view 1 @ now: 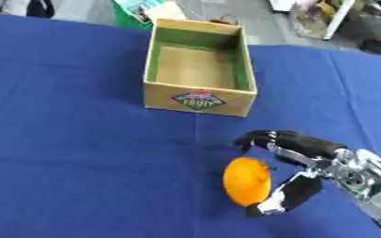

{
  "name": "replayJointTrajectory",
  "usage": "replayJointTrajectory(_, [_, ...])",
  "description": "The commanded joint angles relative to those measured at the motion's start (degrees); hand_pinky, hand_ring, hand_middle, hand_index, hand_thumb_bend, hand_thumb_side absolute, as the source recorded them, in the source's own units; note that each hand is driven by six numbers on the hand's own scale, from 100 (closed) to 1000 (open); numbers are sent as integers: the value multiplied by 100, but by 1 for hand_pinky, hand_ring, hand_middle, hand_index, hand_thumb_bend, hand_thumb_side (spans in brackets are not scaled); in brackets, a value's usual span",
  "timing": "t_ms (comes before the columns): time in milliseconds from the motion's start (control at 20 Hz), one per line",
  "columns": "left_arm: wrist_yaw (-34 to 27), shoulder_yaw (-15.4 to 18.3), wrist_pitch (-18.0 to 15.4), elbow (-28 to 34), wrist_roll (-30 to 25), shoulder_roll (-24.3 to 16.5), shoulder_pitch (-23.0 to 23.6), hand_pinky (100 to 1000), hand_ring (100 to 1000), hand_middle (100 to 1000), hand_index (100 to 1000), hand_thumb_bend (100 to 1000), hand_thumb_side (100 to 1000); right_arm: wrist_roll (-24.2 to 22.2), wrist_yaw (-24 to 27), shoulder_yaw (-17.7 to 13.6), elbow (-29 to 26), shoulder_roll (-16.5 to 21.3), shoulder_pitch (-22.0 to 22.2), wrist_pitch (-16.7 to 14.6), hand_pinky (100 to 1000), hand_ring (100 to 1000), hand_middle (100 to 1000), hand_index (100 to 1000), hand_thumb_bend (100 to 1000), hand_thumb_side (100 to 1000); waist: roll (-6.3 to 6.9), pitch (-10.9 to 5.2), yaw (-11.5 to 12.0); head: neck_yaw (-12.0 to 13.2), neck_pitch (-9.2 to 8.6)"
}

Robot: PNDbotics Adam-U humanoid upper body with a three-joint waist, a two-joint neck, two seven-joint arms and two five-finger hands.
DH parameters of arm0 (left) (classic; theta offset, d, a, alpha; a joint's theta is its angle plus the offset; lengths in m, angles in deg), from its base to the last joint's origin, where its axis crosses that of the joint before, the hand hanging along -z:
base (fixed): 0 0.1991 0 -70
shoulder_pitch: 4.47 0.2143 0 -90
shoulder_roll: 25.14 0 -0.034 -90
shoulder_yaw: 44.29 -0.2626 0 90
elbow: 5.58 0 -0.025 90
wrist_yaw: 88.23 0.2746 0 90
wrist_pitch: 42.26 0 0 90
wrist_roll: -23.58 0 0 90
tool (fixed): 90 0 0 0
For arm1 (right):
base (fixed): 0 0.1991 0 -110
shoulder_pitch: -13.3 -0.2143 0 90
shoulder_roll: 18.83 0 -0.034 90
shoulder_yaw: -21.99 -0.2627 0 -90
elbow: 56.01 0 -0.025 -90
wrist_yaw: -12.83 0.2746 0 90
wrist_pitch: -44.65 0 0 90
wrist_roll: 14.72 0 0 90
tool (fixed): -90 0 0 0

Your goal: Pick up objects on the table and place them in the box.

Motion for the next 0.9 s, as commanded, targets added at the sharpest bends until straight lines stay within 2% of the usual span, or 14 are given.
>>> replayJointTrajectory(50, [-35,11,1,125,-9,-67,-38,466,388,416,657,100,810,-107,-125,-42,-114,180,-23,37,841,1000,762,948,691,582,31,-65,2,-7,-48])
replayJointTrajectory(250, [-34,9,2,125,-14,-64,-35,466,387,416,657,100,810,-286,-312,-28,-114,217,-18,92,841,992,758,936,649,582,34,-62,1,-9,-54])
replayJointTrajectory(500, [-39,4,-9,125,-22,-62,-37,466,387,416,657,100,810,-511,-473,32,-114,223,-20,60,830,899,703,920,549,574,41,-51,11,-15,-73])
replayJointTrajectory(600, [-41,6,-15,125,-22,-60,-38,467,387,416,657,100,810,-564,-490,38,-114,221,-23,44,826,872,689,906,489,562,43,-43,15,-13,-74])
replayJointTrajectory(750, [-41,6,-17,125,-26,-54,-40,467,387,416,656,100,810,-544,-437,37,-114,211,-38,17,811,831,629,862,351,589,44,-28,19,-10,-72])
replayJointTrajectory(900, [-39,5,-16,125,-31,-52,-47,467,387,416,656,100,811,-450,-279,22,-114,200,-76,-43,801,822,609,820,297,588,40,-20,14,-2,-79])
